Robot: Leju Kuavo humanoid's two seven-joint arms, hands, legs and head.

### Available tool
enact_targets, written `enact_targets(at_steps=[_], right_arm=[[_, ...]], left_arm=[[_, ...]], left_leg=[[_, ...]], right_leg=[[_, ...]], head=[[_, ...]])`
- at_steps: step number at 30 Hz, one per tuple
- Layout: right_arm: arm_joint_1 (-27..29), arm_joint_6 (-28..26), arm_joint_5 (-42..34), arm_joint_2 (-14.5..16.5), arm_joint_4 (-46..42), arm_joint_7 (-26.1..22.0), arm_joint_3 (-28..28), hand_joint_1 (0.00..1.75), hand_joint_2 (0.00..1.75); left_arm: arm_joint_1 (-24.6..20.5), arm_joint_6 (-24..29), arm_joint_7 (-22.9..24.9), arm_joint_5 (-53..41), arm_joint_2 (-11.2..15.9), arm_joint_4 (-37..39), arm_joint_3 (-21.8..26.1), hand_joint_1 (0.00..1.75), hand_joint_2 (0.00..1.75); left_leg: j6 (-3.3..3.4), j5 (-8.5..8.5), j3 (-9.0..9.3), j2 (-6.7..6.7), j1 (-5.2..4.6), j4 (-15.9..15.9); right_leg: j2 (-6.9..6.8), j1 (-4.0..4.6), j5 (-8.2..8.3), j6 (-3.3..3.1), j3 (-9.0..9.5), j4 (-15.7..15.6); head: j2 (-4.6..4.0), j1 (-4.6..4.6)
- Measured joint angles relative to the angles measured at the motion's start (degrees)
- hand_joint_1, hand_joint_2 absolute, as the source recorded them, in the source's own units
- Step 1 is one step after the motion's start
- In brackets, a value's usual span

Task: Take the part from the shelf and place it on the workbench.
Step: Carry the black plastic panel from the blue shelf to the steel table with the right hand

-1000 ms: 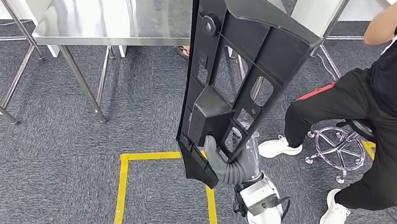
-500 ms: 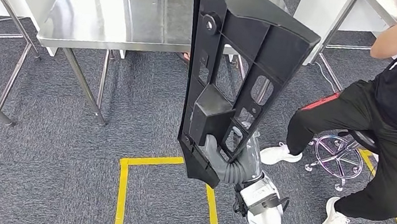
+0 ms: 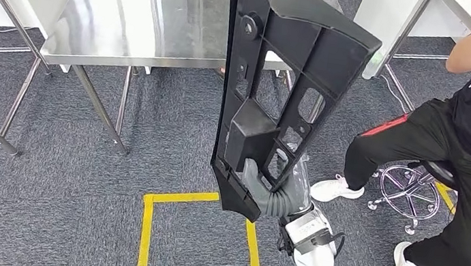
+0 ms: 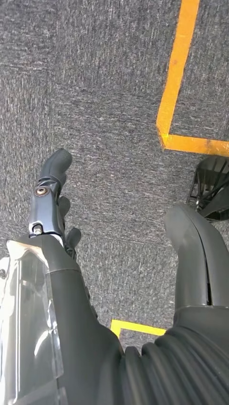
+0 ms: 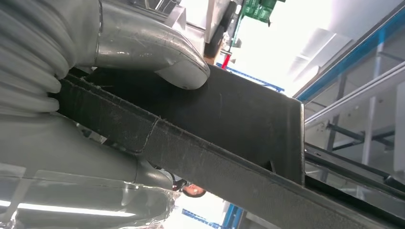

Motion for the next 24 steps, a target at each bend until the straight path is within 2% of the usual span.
enact_targets(at_steps=[1,2,4,5,6,7,10,11,12,14,15,16,17,18,20,21,22,23,24], right_arm=[[0.05,0.00,-0.01,-0.01,0.10,-0.03,0.00,1.75,1.75],[0.10,0.00,-0.03,-0.02,0.18,-0.08,0.00,1.75,1.75],[0.15,0.00,-0.08,-0.02,0.25,-0.20,0.00,1.75,1.75],[0.10,0.00,-0.12,-0.02,0.27,-0.26,0.00,1.75,1.75],[0.06,0.00,-0.15,-0.02,0.27,-0.31,0.01,1.75,1.75],[0.01,0.00,-0.18,-0.02,0.28,-0.34,0.02,1.75,1.75],[-0.11,0.00,-0.25,-0.02,0.27,-0.39,0.05,1.75,1.75],[-0.16,0.00,-0.28,-0.03,0.27,-0.43,0.07,1.75,1.75],[-0.19,0.00,-0.32,-0.04,0.28,-0.48,0.08,1.75,1.75],[-0.11,-0.01,-0.45,-0.13,0.39,-0.54,0.11,1.75,1.75],[-0.03,-0.02,-0.51,-0.21,0.49,-0.55,0.11,1.75,1.75],[0.04,-0.02,-0.58,-0.28,0.60,-0.55,0.11,1.75,1.75],[0.08,-0.02,-0.63,-0.35,0.68,-0.55,0.11,1.75,1.75],[0.09,-0.02,-0.68,-0.39,0.74,-0.56,0.11,1.75,1.75],[0.08,-0.02,-0.79,-0.45,0.79,-0.62,0.11,1.75,1.75],[0.06,-0.02,-0.84,-0.46,0.82,-0.67,0.12,1.75,1.75],[0.06,-0.02,-0.89,-0.49,0.86,-0.69,0.11,1.75,1.75],[0.06,-0.02,-0.91,-0.50,0.90,-0.71,0.11,1.75,1.75],[0.07,-0.02,-0.92,-0.50,0.90,-0.73,0.10,1.75,1.75]], left_arm=[[0.04,0.01,-0.01,0.03,0.03,-0.01,0.02,0.00,1.75],[0.06,0.01,-0.01,0.06,0.07,-0.01,0.03,0.00,1.75],[0.06,0.03,-0.01,0.09,0.17,0.00,0.09,0.00,1.75],[0.04,0.05,-0.01,0.09,0.20,0.00,0.12,0.00,1.75],[0.01,0.08,-0.02,0.09,0.22,0.01,0.15,0.00,1.75],[0.00,0.11,-0.02,0.09,0.23,0.01,0.16,0.00,1.75],[0.03,0.22,-0.03,0.08,0.18,0.01,0.19,0.00,1.75],[0.02,0.26,-0.03,0.08,0.15,0.01,0.19,0.00,1.75],[0.00,0.29,-0.03,0.07,0.13,0.01,0.19,0.00,1.75],[-0.03,0.34,-0.02,0.07,0.16,0.01,0.19,0.00,1.75],[-0.02,0.35,-0.02,0.07,0.15,0.01,0.19,0.00,1.75],[0.01,0.35,-0.01,0.07,0.11,0.01,0.19,0.00,1.75],[0.04,0.35,-0.01,0.07,0.08,0.01,0.19,0.00,1.75],[0.06,0.35,-0.01,0.07,0.03,0.01,0.19,0.00,1.75],[0.07,0.34,-0.02,0.07,-0.02,0.03,0.20,0.00,1.75],[0.06,0.33,-0.03,0.07,-0.02,0.04,0.20,0.00,1.75],[0.06,0.31,-0.04,0.07,-0.02,0.06,0.21,0.00,1.75],[0.05,0.29,-0.06,0.07,-0.03,0.07,0.21,0.00,1.75],[0.03,0.28,-0.07,0.07,-0.01,0.06,0.21,0.00,1.75]], left_leg=[[-0.26,0.84,-0.90,0.06,0.27,0.53],[-0.46,2.80,-0.56,0.13,0.51,-1.30],[-0.70,7.43,2.72,0.30,0.82,-9.04],[-0.62,8.68,4.40,0.28,0.78,-12.36],[-0.36,9.13,5.47,0.24,0.63,-14.35],[0.06,8.82,5.92,0.18,0.35,-14.97],[1.84,8.60,6.45,0.08,-0.03,-15.45],[2.38,8.60,6.80,0.09,-0.01,-15.75],[2.88,8.54,7.15,0.11,0.00,-16.01],[3.51,8.13,7.49,0.14,-0.32,-16.03],[3.70,7.91,7.67,0.09,-0.51,-16.03],[3.79,7.66,7.93,0.00,-0.70,-16.02],[3.83,7.38,8.32,-0.11,-0.88,-16.01],[3.81,7.04,8.83,-0.25,-1.03,-16.00],[3.57,6.27,9.61,-0.44,-1.30,-15.99],[3.36,5.94,9.79,-0.50,-1.41,-15.97],[3.11,5.70,9.80,-0.50,-1.44,-15.97],[2.83,5.52,9.83,-0.49,-1.44,-16.01],[2.56,5.33,9.90,-0.46,-1.32,-16.04]], right_leg=[[0.04,-0.09,-0.23,0.09,0.22,0.01],[0.10,-0.22,-0.50,0.27,0.56,0.01],[0.20,-0.41,-1.15,0.88,1.44,0.01],[0.23,-0.33,-1.49,1.26,1.75,0.04],[0.25,-0.21,-1.74,1.67,1.91,0.03],[0.25,-0.09,-1.90,2.11,1.96,-0.05],[0.14,-0.11,-2.46,3.22,1.90,0.22],[0.09,-0.10,-3.15,3.25,1.23,1.71],[0.05,-0.08,-4.28,3.07,-0.24,4.53],[0.05,-0.03,-6.87,2.58,-4.91,12.56],[0.05,0.04,-7.51,2.59,-7.09,15.71],[0.06,0.13,-7.17,2.80,-8.27,16.82],[0.05,0.22,-5.84,3.16,-8.18,15.51],[0.05,0.31,-3.73,3.50,-6.95,12.03],[0.00,0.69,0.14,3.42,-3.53,4.04],[-0.01,0.88,1.13,3.05,-2.44,1.61],[0.00,1.06,1.39,2.54,-2.01,0.68],[0.03,1.22,1.27,2.13,-1.88,0.61],[0.09,0.99,1.23,1.73,-1.76,0.39]], head=[[0.00,0.01],[0.00,0.00],[0.00,0.00],[0.00,-0.02],[0.00,-0.01],[0.00,-0.03],[0.00,-0.04],[0.00,0.01],[0.00,0.05],[0.00,0.10],[0.00,0.10],[0.00,0.10],[0.00,0.10],[0.00,0.10],[0.00,0.09],[0.00,0.07],[0.00,0.02],[0.00,-0.02],[0.00,-0.04]])
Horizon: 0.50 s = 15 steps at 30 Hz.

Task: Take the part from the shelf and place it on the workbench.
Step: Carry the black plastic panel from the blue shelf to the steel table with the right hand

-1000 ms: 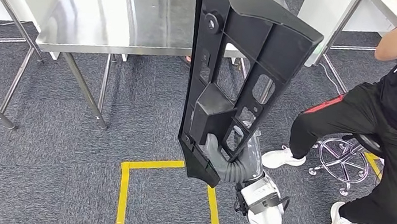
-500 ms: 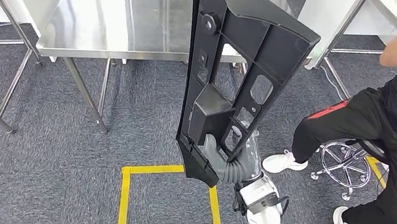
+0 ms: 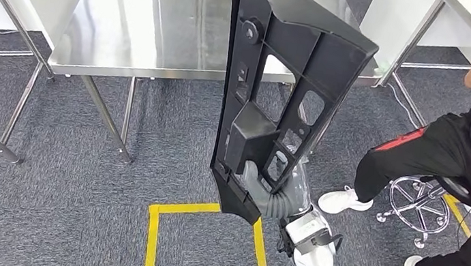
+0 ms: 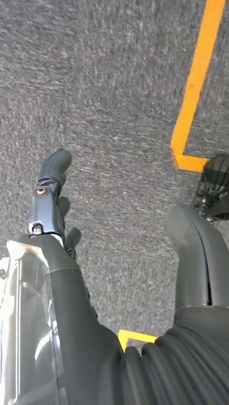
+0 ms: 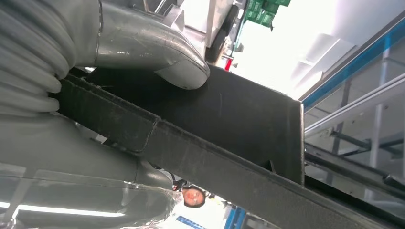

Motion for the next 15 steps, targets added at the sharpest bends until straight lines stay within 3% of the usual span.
enact_targets(at_steps=[2,3,5,6,7,8,9,11,13,15], right_arm=[[-0.02,0.00,-0.01,0.02,0.01,-0.03,-0.01,1.75,1.75],[-0.04,0.00,-0.01,0.05,0.01,-0.06,-0.01,1.75,1.75],[-0.08,0.00,-0.01,0.08,0.04,-0.09,0.01,1.75,1.75],[-0.05,0.00,-0.01,0.09,0.09,-0.10,0.01,1.75,1.75],[-0.01,0.00,-0.01,0.09,0.14,-0.09,0.01,1.75,1.75],[0.03,0.00,-0.01,0.09,0.19,-0.09,0.01,1.75,1.75],[0.06,0.00,-0.01,0.09,0.21,-0.09,0.01,1.75,1.75],[0.09,-0.01,-0.02,0.09,0.23,-0.10,0.01,1.75,1.75],[-0.01,-0.02,-0.03,0.09,0.23,-0.10,0.02,1.75,1.75],[-0.03,-0.08,0.01,0.09,0.22,-0.12,0.03,1.75,1.75]], left_arm=[[-0.03,-0.01,-0.02,0.00,0.04,-0.04,-0.01,0.00,1.75],[-0.05,-0.02,-0.02,-0.01,0.07,-0.06,-0.01,0.00,1.75],[-0.01,-0.03,-0.03,-0.02,0.07,-0.07,-0.01,0.00,1.75],[0.03,-0.03,-0.03,-0.02,0.09,-0.07,0.00,0.00,1.75],[0.07,-0.03,-0.03,-0.01,0.11,-0.07,0.01,0.00,1.75],[0.09,-0.04,-0.03,-0.01,0.14,-0.07,0.01,0.00,1.75],[0.10,-0.05,-0.03,0.00,0.19,-0.07,0.01,0.00,1.75],[0.09,-0.10,-0.03,0.00,0.27,-0.05,0.01,0.00,1.75],[0.03,-0.19,-0.12,-0.03,0.28,-0.04,-0.01,0.00,1.75],[0.02,-0.35,-0.37,-0.07,0.27,-0.03,-0.01,0.00,1.75]], left_leg=[[-0.66,-0.98,-0.38,0.12,0.19,1.32],[-1.05,-2.14,-1.50,0.19,0.34,3.67],[-1.82,-5.11,-5.87,0.36,0.84,11.32],[-2.17,-6.01,-8.31,0.42,1.14,14.87],[-2.45,-5.79,-10.02,0.46,1.41,16.71],[-2.69,-4.28,-10.57,0.53,1.66,16.25],[-2.88,-1.69,-9.86,0.62,1.91,13.45],[-3.11,3.20,-6.61,0.78,2.14,5.37],[-2.70,4.42,-4.43,0.71,1.90,1.24],[-1.75,3.81,-4.01,0.58,1.45,1.04]], right_leg=[[0.03,-0.43,-0.19,-0.76,0.85,-0.61],[0.00,-0.72,-0.33,-1.16,1.40,-0.90],[-0.12,-0.76,-0.83,-1.78,2.05,-1.00],[-0.11,-0.78,-1.08,-1.89,2.28,-1.00],[-0.07,-0.83,-1.35,-1.86,2.53,-0.99],[0.00,-0.93,-1.67,-1.70,2.91,-0.98],[0.09,-1.07,-2.05,-1.45,3.45,-0.97],[0.21,-1.11,-2.98,-0.72,4.54,-0.94],[0.27,-0.83,-3.67,0.14,4.88,-0.95],[0.27,-0.68,-3.98,0.92,5.04,-1.20]], head=[[0.00,-0.06],[0.00,-0.11],[0.00,-0.17],[0.00,-0.15],[0.00,-0.15],[0.00,-0.16],[0.00,-0.15],[0.00,-0.17],[0.00,-0.20],[0.00,-0.21]])
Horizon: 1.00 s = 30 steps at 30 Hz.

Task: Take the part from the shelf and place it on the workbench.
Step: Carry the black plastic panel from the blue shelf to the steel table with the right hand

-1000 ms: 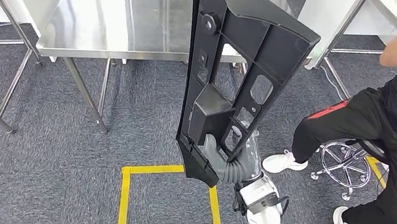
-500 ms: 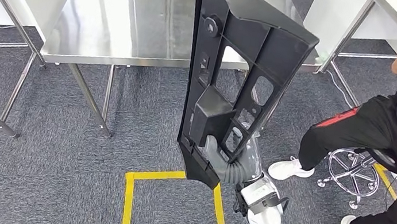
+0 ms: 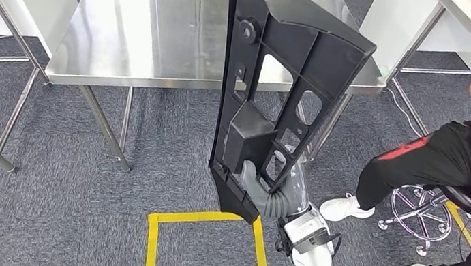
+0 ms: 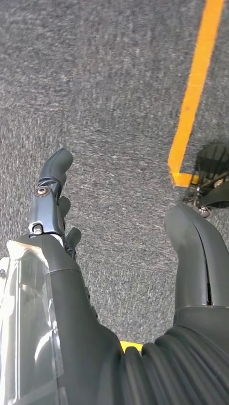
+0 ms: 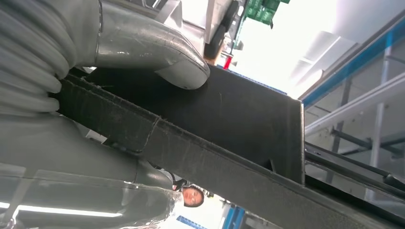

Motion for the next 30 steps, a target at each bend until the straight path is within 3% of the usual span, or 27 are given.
enact_targets(at_steps=[2,3,6,7,8,9,11,13,15,18,19,21,22,23,24,26,27,28,30], right_arm=[[0.15,-0.17,0.15,-0.02,-0.03,-0.08,0.02,1.75,1.75],[0.20,-0.28,0.22,-0.03,-0.04,-0.14,0.03,1.75,1.75],[0.56,-0.52,0.28,-0.10,-0.04,-0.27,0.03,1.75,1.75],[0.75,-0.55,0.28,-0.13,-0.04,-0.27,0.02,1.75,1.75],[0.90,-0.57,0.29,-0.15,-0.04,-0.27,0.02,1.75,1.75],[0.99,-0.59,0.30,-0.16,-0.04,-0.27,0.01,1.75,1.75],[0.96,-0.62,0.35,-0.15,-0.03,-0.26,0.01,1.75,1.75],[0.87,-0.63,0.46,-0.12,-0.03,-0.22,-0.02,1.75,1.75],[0.80,-0.64,0.60,-0.09,-0.04,-0.15,-0.05,1.75,1.75],[0.65,-0.65,0.77,0.01,-0.08,-0.06,-0.11,1.75,1.75],[0.59,-0.65,0.81,0.08,-0.08,-0.03,-0.13,1.75,1.75],[0.53,-0.66,0.86,0.19,-0.07,0.01,-0.15,1.75,1.75],[0.55,-0.66,0.88,0.22,-0.05,0.01,-0.15,1.75,1.75],[0.58,-0.66,0.87,0.23,-0.04,0.02,-0.15,1.75,1.75],[0.59,-0.66,0.86,0.23,-0.04,0.03,-0.15,1.75,1.75],[0.58,-0.66,0.84,0.24,-0.04,0.04,-0.15,1.75,1.75],[0.56,-0.66,0.84,0.24,-0.04,0.04,-0.16,1.75,1.75],[0.53,-0.66,0.84,0.25,-0.04,0.04,-0.16,1.75,1.75],[0.49,-0.66,0.84,0.26,-0.04,0.04,-0.15,1.75,1.75]], left_arm=[[0.04,-0.15,-0.26,-0.01,-0.04,0.00,0.01,0.00,1.75],[0.03,-0.19,-0.34,-0.01,-0.05,-0.01,0.01,0.00,1.75],[-0.01,-0.25,-0.48,-0.04,-0.06,-0.02,0.01,0.00,1.75],[0.01,-0.26,-0.49,-0.05,-0.10,-0.02,0.01,0.00,1.75],[0.03,-0.27,-0.50,-0.07,-0.15,-0.02,0.01,0.00,1.75],[0.05,-0.28,-0.51,-0.09,-0.20,-0.02,0.01,0.00,1.75],[0.06,-0.37,-0.52,-0.09,-0.29,-0.01,0.01,0.00,1.75],[0.03,-0.53,-0.57,-0.09,-0.35,-0.01,0.01,0.00,1.75],[-0.02,-0.72,-0.62,-0.10,-0.38,-0.01,0.01,0.00,1.75],[-0.11,-0.91,-0.64,-0.11,-0.32,-0.08,0.01,0.00,1.75],[-0.13,-0.93,-0.66,-0.13,-0.31,-0.10,0.01,0.00,1.75],[-0.08,-0.97,-0.67,-0.16,-0.32,-0.09,0.01,0.00,1.75],[-0.04,-0.98,-0.66,-0.17,-0.31,-0.09,0.01,0.00,1.75],[0.00,-0.97,-0.65,-0.17,-0.29,-0.08,0.01,0.00,1.75],[0.01,-0.97,-0.65,-0.16,-0.25,-0.09,0.01,0.00,1.75],[0.01,-0.97,-0.65,-0.15,-0.14,-0.09,0.01,0.00,1.75],[-0.01,-0.97,-0.66,-0.15,-0.09,-0.09,0.01,0.00,1.75],[-0.04,-0.98,-0.66,-0.16,-0.08,-0.09,0.01,0.00,1.75],[-0.10,-1.01,-0.67,-0.18,-0.09,-0.10,0.01,0.00,1.75]], left_leg=[[1.05,-0.12,0.53,0.01,-0.05,-0.47],[1.56,-0.18,0.88,0.03,0.01,-0.73],[2.49,-0.80,1.54,0.07,-0.17,-0.91],[2.59,-1.07,1.79,0.00,-0.29,-0.90],[2.59,-1.37,2.14,-0.09,-0.37,-0.89],[2.53,-1.71,2.63,-0.21,-0.42,-0.89],[2.23,-2.56,3.63,-0.40,-0.52,-0.87],[1.67,-3.44,4.12,-0.52,-0.76,-0.81],[1.05,-4.00,4.33,-0.52,-0.81,-0.91],[0.05,-5.42,3.86,-0.29,-0.43,1.06],[-0.31,-6.73,2.50,-0.21,-0.29,3.84],[-0.92,-9.74,-2.23,-0.12,-0.13,11.76],[-1.10,-10.37,-4.54,-0.11,-0.06,14.86],[-1.20,-9.78,-6.04,-0.09,-0.01,16.11],[-1.22,-7.99,-6.41,-0.04,0.05,15.14],[-0.95,-2.50,-4.16,0.09,0.20,7.97],[-0.71,-0.64,-2.63,0.14,0.14,4.29],[-0.38,0.36,-1.45,0.12,0.04,1.73],[0.40,0.18,-0.60,0.03,-0.41,0.33]], right_leg=[[-0.11,-0.12,-0.74,0.49,-0.17,0.95],[-0.15,-0.13,-1.66,0.49,-1.15,3.04],[-0.20,-0.08,-5.46,0.02,-8.34,14.90],[-0.20,-0.04,-5.72,0.18,-10.39,17.48],[-0.21,-0.01,-4.93,0.53,-11.29,17.82],[-0.21,0.00,-3.14,0.98,-10.95,15.68],[-0.28,0.11,1.62,1.49,-7.97,7.45],[-0.33,0.50,4.23,0.76,-5.63,2.04],[-0.27,0.80,4.27,-0.39,-5.12,1.35],[-0.15,0.13,3.96,-1.61,-4.15,0.82],[-0.15,-0.06,3.78,-1.97,-3.73,0.66],[-0.22,-0.02,3.26,-2.56,-3.20,0.64],[-0.21,-0.01,3.01,-2.70,-2.98,0.65],[-0.15,-0.01,2.73,-2.74,-2.71,0.66],[-0.05,-0.01,2.42,-2.67,-2.31,0.66],[0.12,-0.02,1.67,-2.34,-1.36,0.65],[0.16,0.18,1.23,-2.05,-1.01,0.68],[0.20,0.36,0.86,-1.73,-0.85,0.70],[0.25,0.65,0.40,-1.06,-0.81,0.61]], head=[[0.00,0.03],[0.00,0.08],[0.00,0.19],[0.00,0.19],[0.00,0.21],[0.00,0.20],[0.00,0.20],[0.00,0.18],[0.00,0.15],[0.00,0.10],[0.00,0.07],[0.00,0.04],[0.00,0.04],[0.00,0.04],[0.00,0.03],[0.00,0.04],[0.00,0.04],[0.00,0.08],[0.00,0.11]])
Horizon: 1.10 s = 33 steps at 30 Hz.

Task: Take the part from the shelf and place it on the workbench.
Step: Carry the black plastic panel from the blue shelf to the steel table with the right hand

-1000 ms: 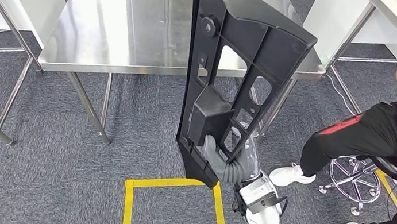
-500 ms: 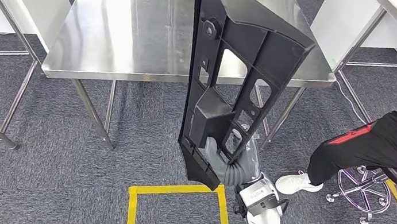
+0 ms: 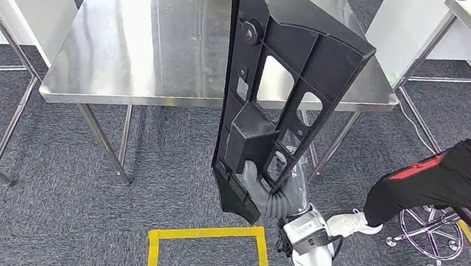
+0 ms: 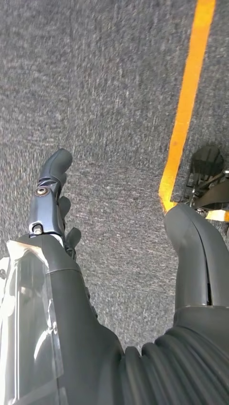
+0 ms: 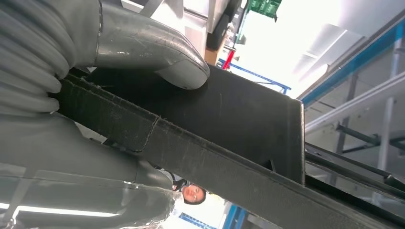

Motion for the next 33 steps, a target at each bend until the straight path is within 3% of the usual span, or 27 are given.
enact_targets(at_steps=[2,4,7,8,9,11,12,13,15,18,20,22,23,24,25,27,28,30,33], right_arm=[[0.00,0.00,0.00,0.06,-0.03,0.01,0.01,1.75,1.75],[-0.12,-0.01,-0.01,0.13,-0.07,-0.01,0.00,1.75,1.75],[-0.10,-0.02,-0.01,0.07,-0.04,0.00,-0.04,1.75,1.75],[-0.01,-0.02,-0.01,0.04,-0.03,0.02,-0.06,1.75,1.75],[0.05,-0.02,0.00,0.01,-0.02,0.03,-0.07,1.75,1.75],[0.07,-0.02,0.02,-0.02,-0.02,0.04,-0.07,1.75,1.75],[0.07,-0.02,0.06,-0.02,-0.02,0.07,-0.07,1.75,1.75],[0.07,-0.02,0.11,-0.01,-0.02,0.10,-0.07,1.75,1.75],[0.07,-0.03,0.22,-0.01,-0.02,0.17,-0.11,1.75,1.75],[0.06,-0.03,0.41,0.06,-0.03,0.22,-0.27,1.75,1.75],[0.01,-0.03,0.47,0.22,-0.04,0.25,-0.35,1.75,1.75],[0.03,-0.03,0.57,0.29,-0.04,0.32,-0.39,1.75,1.75],[0.07,-0.03,0.62,0.29,-0.03,0.36,-0.40,1.75,1.75],[0.11,-0.02,0.64,0.29,-0.03,0.40,-0.42,1.75,1.75],[0.13,-0.03,0.64,0.29,-0.02,0.43,-0.43,1.75,1.75],[0.12,-0.03,0.70,0.30,-0.02,0.47,-0.48,1.75,1.75],[0.10,-0.03,0.74,0.31,-0.03,0.48,-0.51,1.75,1.75],[0.12,-0.03,0.82,0.34,-0.03,0.49,-0.56,1.75,1.75],[0.25,-0.04,0.89,0.51,-0.08,0.51,-0.58,1.75,1.75]], left_arm=[[-0.01,-0.04,-0.02,0.00,-0.10,-0.01,0.01,0.00,1.75],[-0.04,-0.08,-0.03,0.01,-0.14,-0.01,0.01,0.00,1.75],[-0.14,-0.09,-0.04,0.01,-0.11,-0.03,0.01,0.00,1.75],[-0.12,-0.09,-0.04,0.01,-0.15,-0.03,0.01,0.00,1.75],[-0.08,-0.10,-0.04,0.00,-0.17,-0.03,0.01,0.00,1.75],[-0.02,-0.11,-0.05,-0.01,-0.23,-0.03,0.01,0.00,1.75],[-0.02,-0.11,-0.07,-0.02,-0.25,-0.03,0.01,0.00,1.75],[-0.03,-0.11,-0.11,-0.02,-0.25,-0.03,0.01,0.00,1.75],[-0.05,-0.11,-0.19,-0.02,-0.21,-0.03,0.01,0.00,1.75],[-0.11,-0.11,-0.22,-0.02,-0.15,-0.05,0.01,0.00,1.75],[-0.17,-0.11,-0.23,-0.05,-0.15,-0.07,0.01,0.00,1.75],[-0.11,-0.11,-0.23,-0.13,-0.20,-0.07,0.01,0.00,1.75],[-0.06,-0.11,-0.22,-0.17,-0.19,-0.07,0.02,0.00,1.75],[-0.01,-0.11,-0.21,-0.17,-0.18,-0.07,0.03,0.00,1.75],[0.02,-0.11,-0.20,-0.18,-0.16,-0.07,0.03,0.00,1.75],[0.03,-0.11,-0.20,-0.21,-0.11,-0.07,0.04,0.00,1.75],[0.01,-0.11,-0.20,-0.27,-0.06,-0.07,0.04,0.00,1.75],[-0.05,-0.11,-0.26,-0.42,0.02,-0.08,0.04,0.00,1.75],[-0.02,-0.11,-0.32,-0.49,0.03,-0.09,0.04,0.00,1.75]], left_leg=[[0.93,-0.01,0.54,-0.07,-0.13,-0.46],[1.87,-0.03,1.40,-0.01,0.06,-1.16],[2.51,-0.61,2.05,0.02,0.08,-1.34],[2.50,-0.87,2.27,-0.03,0.05,-1.33],[2.42,-1.16,2.58,-0.10,0.05,-1.32],[2.10,-1.84,3.55,-0.24,0.10,-1.31],[1.83,-2.26,4.05,-0.29,0.01,-1.28],[1.50,-2.73,4.43,-0.32,-0.12,-1.23],[0.89,-3.41,4.79,-0.30,-0.32,-1.21],[0.00,-4.26,4.67,-0.15,0.12,-0.54],[-0.57,-6.57,2.43,-0.04,0.33,4.07],[-0.89,-9.56,-2.23,0.05,0.35,12.07],[-0.93,-10.07,-4.37,0.05,0.36,14.98],[-0.85,-9.40,-5.60,0.06,0.35,15.90],[-0.66,-7.57,-5.60,0.06,0.33,14.47],[0.06,-2.50,-2.84,0.06,0.21,6.96],[0.44,-0.98,-1.22,0.09,0.04,3.36],[1.03,-0.39,0.40,0.11,-0.38,-0.05],[1.72,-0.60,1.19,0.05,-0.52,-0.87]], right_leg=[[-0.04,0.02,-0.40,0.61,0.25,0.13],[-0.15,-0.01,-1.89,0.73,-1.07,3.38],[-0.20,-0.25,-5.53,0.53,-8.20,15.00],[-0.20,-0.26,-5.75,0.81,-10.08,17.34],[-0.22,-0.28,-4.90,1.29,-10.78,17.32],[-0.36,-0.45,-0.82,2.44,-8.65,10.78],[-0.53,-0.52,1.35,2.72,-6.93,6.53],[-0.64,-0.54,2.87,2.59,-5.47,3.27],[-0.70,-0.43,3.85,1.54,-4.26,0.87],[-0.47,-0.57,3.64,-0.01,-3.78,0.70],[-0.45,-0.80,3.34,-0.86,-3.21,0.52],[-0.50,-0.62,2.93,-1.46,-2.89,0.53],[-0.48,-0.51,2.75,-1.62,-2.74,0.53],[-0.42,-0.40,2.54,-1.71,-2.55,0.54],[-0.34,-0.32,2.32,-1.72,-2.24,0.54],[-0.18,-0.19,1.74,-1.57,-1.45,0.51],[-0.14,0.01,1.44,-1.37,-1.13,0.51],[-0.10,0.13,0.97,-0.84,-0.90,0.47],[-0.15,0.20,0.50,0.06,-0.91,0.59]], head=[[0.00,-0.02],[0.00,0.07],[0.00,0.19],[0.00,0.18],[0.00,0.19],[0.00,0.20],[0.00,0.20],[0.00,0.20],[0.00,0.15],[0.00,0.12],[0.00,0.07],[0.00,0.03],[0.00,0.03],[0.00,0.03],[0.00,0.02],[0.00,0.04],[0.00,0.07],[0.00,0.09],[0.00,0.09]])
